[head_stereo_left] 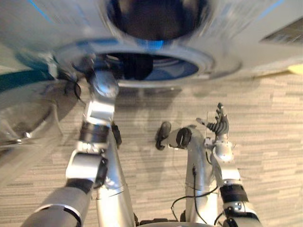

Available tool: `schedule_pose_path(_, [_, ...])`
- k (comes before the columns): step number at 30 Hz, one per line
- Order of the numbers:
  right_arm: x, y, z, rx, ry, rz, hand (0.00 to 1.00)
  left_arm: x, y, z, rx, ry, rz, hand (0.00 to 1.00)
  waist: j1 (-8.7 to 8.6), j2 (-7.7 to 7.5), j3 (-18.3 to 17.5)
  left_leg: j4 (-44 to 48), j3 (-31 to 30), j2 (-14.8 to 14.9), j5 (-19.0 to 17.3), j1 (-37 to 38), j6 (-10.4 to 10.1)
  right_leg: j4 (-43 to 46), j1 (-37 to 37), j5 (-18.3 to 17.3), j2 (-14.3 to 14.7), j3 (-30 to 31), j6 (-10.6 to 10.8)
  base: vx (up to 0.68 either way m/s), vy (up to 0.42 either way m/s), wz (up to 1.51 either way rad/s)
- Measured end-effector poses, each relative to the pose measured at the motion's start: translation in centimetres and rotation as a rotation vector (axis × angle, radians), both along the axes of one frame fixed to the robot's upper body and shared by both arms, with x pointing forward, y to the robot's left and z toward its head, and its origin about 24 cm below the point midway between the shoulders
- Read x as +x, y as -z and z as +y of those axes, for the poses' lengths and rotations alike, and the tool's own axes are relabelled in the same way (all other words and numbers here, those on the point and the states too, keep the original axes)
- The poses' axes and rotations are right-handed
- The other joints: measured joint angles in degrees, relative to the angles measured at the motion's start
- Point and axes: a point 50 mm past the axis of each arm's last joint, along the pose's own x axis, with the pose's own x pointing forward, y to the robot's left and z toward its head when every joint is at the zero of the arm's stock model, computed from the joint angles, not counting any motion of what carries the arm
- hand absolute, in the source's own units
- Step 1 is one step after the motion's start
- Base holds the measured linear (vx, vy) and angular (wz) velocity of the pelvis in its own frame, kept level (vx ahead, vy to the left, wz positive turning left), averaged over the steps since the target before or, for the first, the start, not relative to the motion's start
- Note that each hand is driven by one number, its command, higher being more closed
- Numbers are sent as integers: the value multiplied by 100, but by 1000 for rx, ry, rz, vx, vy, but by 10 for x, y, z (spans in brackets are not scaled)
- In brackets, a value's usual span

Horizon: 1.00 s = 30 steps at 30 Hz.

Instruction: Pick up the laundry basket with both hands and put the clothes into the washing machine.

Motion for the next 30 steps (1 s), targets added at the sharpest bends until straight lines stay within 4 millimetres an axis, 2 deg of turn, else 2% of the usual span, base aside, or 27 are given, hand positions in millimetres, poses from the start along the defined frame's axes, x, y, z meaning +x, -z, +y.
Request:
schedule_pose_path(3, [-8,9,-2,-13,7,39,0,-17,42,1,-107,4,104,0,77,48,-192,-303,43,-19,42,346,-15,-267,350,-5,-1,-45,10,87,-34,11])
schedule_pose_path(4, [-9,11,-3,-14,8,47,0,-20,50,1,-124,6,124,0,117,48,-192,-370,56,-21,50,445,-26,-322,445,-7,0,-50,14,72,-54,14])
schedule_pose_path(5, [-13,16,-3,-13,11,69,0,-28,66,2,-151,13,175,0,160,50,-194,-528,81,-37,84,669,-24,-435,661,-25,-1,-63,47,42,-61,21])
schedule_pose_path(6, [-17,22,-3,-11,10,97,0,-38,85,4,-167,17,236,0,166,56,-244,-708,98,-61,126,867,-16,-572,866,-40,-10,-91,77,31,-52,24])
schedule_pose_path(7, [-19,26,-3,-10,9,117,0,-43,95,4,-180,26,270,0,163,61,-305,-801,97,-81,147,954,-20,-651,961,-41,-11,-107,78,54,-60,26])
schedule_pose_path(9, [-31,44,-5,-5,13,196,0,-68,134,11,-239,44,409,0,190,90,-365,-1247,125,-118,256,1579,-71,-1029,1598,-34,-15,-200,82,76,-58,23])
schedule_pose_path(10, [-35,50,-5,-3,14,223,0,-75,144,12,-252,49,449,0,202,106,-399,-1383,130,-131,292,1742,-71,-1145,1771,-24,-14,-229,95,82,-50,26])
schedule_pose_path(12, [-51,74,-7,8,10,339,0,-100,185,16,-291,60,620,0,306,122,-530,-2119,244,-245,517,2537,-82,-1718,2503,99,-58,-295,146,92,-33,32])
schedule_pose_path(16, [-74,108,-7,29,2,507,0,-141,240,23,-338,54,883,0,295,273,-723,-3437,353,-441,961,3788,-13,-2846,3750,403,-116,-499,305,88,11,34])
schedule_pose_path(19, [-90,126,-7,45,5,606,0,-167,269,33,-386,10,1033,0,287,308,-876,-4355,459,-559,1311,4640,47,-3668,4601,660,-142,-660,391,103,52,27])
schedule_pose_path(23, [-108,142,-10,78,25,695,0,-186,288,42,-409,-29,1145,0,249,340,-1160,-5148,538,-646,1630,5330,77,-4421,5339,911,-185,-854,531,86,39,27])
schedule_pose_path(25, [-119,150,-13,102,55,748,0,-201,298,47,-423,-58,1216,0,259,378,-1445,-5727,688,-696,1839,5790,133,-5089,5762,1198,-121,-833,655,136,84,-4])
schedule_pose_path(29, [-117,156,-17,129,84,784,0,-224,311,53,-451,-118,1309,0,294,462,-1639,-6685,1260,-700,2152,6568,205,-6229,6276,1877,88,-419,760,123,108,-55])
schedule_pose_path(30, [-116,156,-16,131,84,787,0,-227,312,54,-452,-122,1318,0,292,462,-1641,-6709,1331,-702,2154,6615,205,-6299,6296,1932,95,-345,780,37,77,-62])
